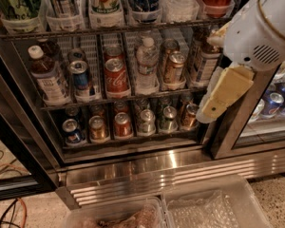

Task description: Pick 7up can from top shelf of fridge

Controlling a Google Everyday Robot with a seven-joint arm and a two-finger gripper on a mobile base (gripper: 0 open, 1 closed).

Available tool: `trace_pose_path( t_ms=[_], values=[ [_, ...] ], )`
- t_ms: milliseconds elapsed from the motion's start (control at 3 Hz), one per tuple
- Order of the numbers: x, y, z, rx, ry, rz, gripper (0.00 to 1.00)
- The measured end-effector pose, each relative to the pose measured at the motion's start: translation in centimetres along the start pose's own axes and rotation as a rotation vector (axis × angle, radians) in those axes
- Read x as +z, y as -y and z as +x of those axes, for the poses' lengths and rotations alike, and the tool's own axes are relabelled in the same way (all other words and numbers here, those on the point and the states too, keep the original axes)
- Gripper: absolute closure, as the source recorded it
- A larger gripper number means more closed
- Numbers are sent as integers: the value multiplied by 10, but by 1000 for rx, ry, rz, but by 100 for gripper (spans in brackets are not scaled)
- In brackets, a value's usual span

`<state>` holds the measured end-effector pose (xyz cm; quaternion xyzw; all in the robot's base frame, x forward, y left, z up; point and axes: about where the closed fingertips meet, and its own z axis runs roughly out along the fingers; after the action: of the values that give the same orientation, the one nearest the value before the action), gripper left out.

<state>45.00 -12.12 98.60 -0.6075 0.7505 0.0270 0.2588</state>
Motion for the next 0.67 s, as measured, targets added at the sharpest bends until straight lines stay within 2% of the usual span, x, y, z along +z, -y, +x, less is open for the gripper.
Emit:
trace_pose_path(
  t_ms=[333,667],
  values=[
    [0,0,-1,-1,3,2,0],
    [-7,2,2,23,18,25,0]
  ],
)
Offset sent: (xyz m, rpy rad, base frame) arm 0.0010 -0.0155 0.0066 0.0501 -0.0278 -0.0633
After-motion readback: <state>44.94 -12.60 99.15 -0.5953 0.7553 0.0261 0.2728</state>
